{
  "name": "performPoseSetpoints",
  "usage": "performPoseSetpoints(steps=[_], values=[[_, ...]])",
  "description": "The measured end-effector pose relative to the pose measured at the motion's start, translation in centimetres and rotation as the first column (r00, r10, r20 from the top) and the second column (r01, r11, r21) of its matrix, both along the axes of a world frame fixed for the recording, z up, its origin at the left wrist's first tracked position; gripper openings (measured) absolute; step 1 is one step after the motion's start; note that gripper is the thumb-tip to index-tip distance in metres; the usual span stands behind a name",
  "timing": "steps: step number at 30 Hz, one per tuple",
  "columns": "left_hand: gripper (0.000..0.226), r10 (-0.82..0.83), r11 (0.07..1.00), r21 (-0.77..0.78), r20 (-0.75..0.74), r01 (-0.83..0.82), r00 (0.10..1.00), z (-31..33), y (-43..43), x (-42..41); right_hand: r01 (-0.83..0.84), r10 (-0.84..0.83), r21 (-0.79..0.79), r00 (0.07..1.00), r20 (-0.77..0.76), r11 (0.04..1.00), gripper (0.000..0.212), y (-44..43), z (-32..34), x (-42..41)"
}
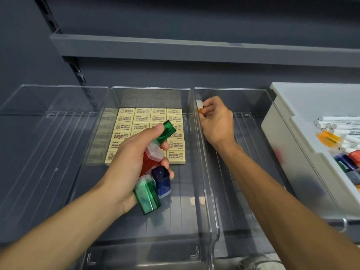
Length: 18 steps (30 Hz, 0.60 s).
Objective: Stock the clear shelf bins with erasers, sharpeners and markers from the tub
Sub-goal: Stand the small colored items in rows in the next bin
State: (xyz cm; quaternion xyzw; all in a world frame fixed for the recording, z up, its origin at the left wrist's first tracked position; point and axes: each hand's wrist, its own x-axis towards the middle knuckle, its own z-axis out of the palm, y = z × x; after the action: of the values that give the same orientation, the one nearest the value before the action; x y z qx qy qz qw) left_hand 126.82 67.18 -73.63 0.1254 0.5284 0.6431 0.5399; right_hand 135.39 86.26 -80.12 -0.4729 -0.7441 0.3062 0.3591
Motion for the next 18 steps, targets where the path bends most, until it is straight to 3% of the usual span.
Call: performPoseSetpoints(steps=[3,7,11,14,18], values=[[0.026,0.013,1.000,0.020,-0.001,-0.013,1.000,0.0,0.0,0.0,-0.017,0.018,-0.074,1.000,0.019,0.997,0.022,-0.5,0.7,0.5],[0.021,0.020,0.999,0.029,-0.016,-0.020,1.000,-0.1,-0.1,0.1,-0.052,0.071,-0.125,0.986,0.153,0.991,0.040,-1.8,2.0,2.2],[0.022,0.015,0.999,0.033,-0.054,-0.014,0.998,0.0,-0.2,0.3,-0.095,0.111,-0.138,0.987,0.116,0.986,0.028,-4.5,3.6,4.4],[0.019,0.021,0.998,0.065,-0.080,-0.016,0.997,0.0,-0.2,0.5,-0.179,0.184,-0.088,0.982,0.045,0.980,0.013,-7.0,5.1,5.4],[0.017,0.037,0.994,0.107,-0.114,-0.025,0.993,0.0,-0.6,0.9,-0.255,0.223,0.143,0.952,0.208,0.956,0.006,-10.0,6.6,5.5]])
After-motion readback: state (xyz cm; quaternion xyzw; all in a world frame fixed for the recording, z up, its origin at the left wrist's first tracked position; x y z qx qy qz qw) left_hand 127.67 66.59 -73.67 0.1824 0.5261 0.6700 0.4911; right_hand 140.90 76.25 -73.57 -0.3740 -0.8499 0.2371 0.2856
